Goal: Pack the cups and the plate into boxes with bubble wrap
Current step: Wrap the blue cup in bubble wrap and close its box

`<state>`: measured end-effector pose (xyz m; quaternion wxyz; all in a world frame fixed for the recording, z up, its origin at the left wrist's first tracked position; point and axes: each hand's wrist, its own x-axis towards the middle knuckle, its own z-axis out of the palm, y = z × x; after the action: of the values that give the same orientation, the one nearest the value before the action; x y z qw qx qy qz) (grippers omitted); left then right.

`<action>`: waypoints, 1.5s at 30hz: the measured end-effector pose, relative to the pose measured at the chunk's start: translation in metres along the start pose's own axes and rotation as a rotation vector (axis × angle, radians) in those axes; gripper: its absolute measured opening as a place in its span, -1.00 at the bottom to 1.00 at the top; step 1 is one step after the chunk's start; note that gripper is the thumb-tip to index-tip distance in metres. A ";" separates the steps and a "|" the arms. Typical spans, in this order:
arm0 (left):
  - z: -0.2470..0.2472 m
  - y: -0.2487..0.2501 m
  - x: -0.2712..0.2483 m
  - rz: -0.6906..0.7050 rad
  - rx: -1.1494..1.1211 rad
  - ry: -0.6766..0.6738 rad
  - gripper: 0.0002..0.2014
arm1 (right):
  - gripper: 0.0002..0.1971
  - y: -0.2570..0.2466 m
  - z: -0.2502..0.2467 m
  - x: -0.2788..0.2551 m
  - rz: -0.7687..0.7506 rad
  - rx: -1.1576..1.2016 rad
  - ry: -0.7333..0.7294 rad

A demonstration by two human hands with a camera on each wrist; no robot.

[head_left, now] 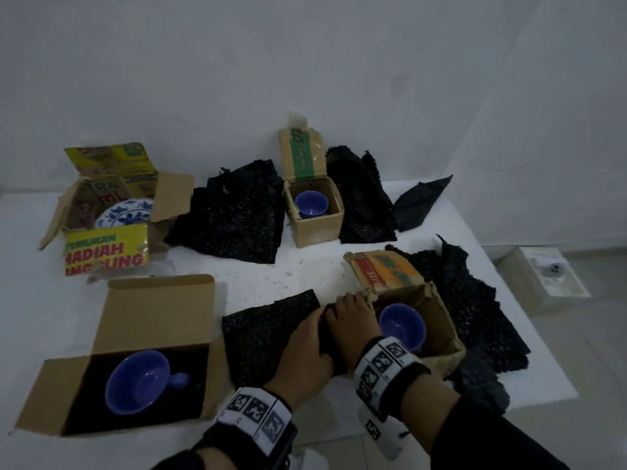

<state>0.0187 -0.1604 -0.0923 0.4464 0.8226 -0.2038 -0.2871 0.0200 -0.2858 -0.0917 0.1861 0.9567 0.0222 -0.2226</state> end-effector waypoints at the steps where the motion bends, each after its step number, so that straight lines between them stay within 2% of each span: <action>1: 0.005 -0.002 0.004 -0.019 -0.004 -0.004 -0.25 | -0.65 0.000 -0.003 -0.001 -0.023 -0.051 -0.025; 5: 0.020 -0.006 0.018 -0.107 -0.076 -0.008 -0.25 | -0.75 0.001 -0.008 -0.001 -0.095 -0.133 -0.096; 7: 0.025 -0.008 0.025 -0.137 -0.082 0.017 -0.22 | -0.75 0.003 -0.012 -0.001 -0.110 -0.089 -0.064; 9: 0.025 -0.006 0.030 -0.111 -0.085 0.051 -0.23 | -0.78 0.009 -0.020 -0.003 -0.110 -0.005 -0.001; 12: 0.016 0.006 0.033 0.002 -0.032 0.131 -0.45 | -0.83 0.023 -0.036 -0.007 -0.122 0.164 0.110; 16: -0.009 0.015 0.032 0.158 -0.011 0.292 -0.80 | -0.82 0.043 -0.052 -0.012 -0.159 0.502 0.318; 18: -0.029 0.021 0.029 0.160 0.029 0.339 -0.87 | -0.93 0.049 -0.059 -0.012 -0.184 0.667 0.398; 21: -0.062 0.031 0.021 0.188 0.043 0.390 -0.87 | -0.88 0.053 -0.068 -0.011 -0.208 0.915 0.501; 23: -0.083 0.035 0.012 0.208 -0.029 0.393 -0.88 | -0.79 0.049 -0.076 -0.012 -0.227 1.084 0.549; 27: -0.128 0.035 -0.012 0.240 -0.139 0.433 -0.72 | -0.75 0.022 -0.098 -0.011 -0.307 1.343 0.606; 30: -0.161 0.024 -0.032 0.258 -0.186 0.423 -0.69 | -0.67 -0.007 -0.117 -0.010 -0.410 1.467 0.578; 33: -0.194 0.004 -0.055 0.264 -0.224 0.397 -0.67 | -0.66 -0.041 -0.134 -0.010 -0.470 1.509 0.518; 36: -0.221 -0.021 -0.079 0.206 -0.191 0.425 -0.53 | -0.67 -0.078 -0.145 -0.009 -0.446 1.453 0.494; 39: -0.234 -0.051 -0.103 0.128 -0.196 0.476 -0.45 | -0.69 -0.116 -0.151 -0.006 -0.399 1.380 0.561; 43: -0.242 -0.099 -0.126 0.087 -0.081 0.572 -0.36 | -0.75 -0.165 -0.154 0.001 -0.354 1.324 0.494; 45: -0.245 -0.122 -0.134 0.049 0.033 0.647 -0.40 | -0.74 -0.184 -0.152 0.011 -0.320 1.204 0.444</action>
<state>0.0877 0.1330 -0.0503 0.4816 0.8732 -0.0755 0.0034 0.0702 -0.0595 -0.0334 -0.4259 0.9016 0.0737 -0.0188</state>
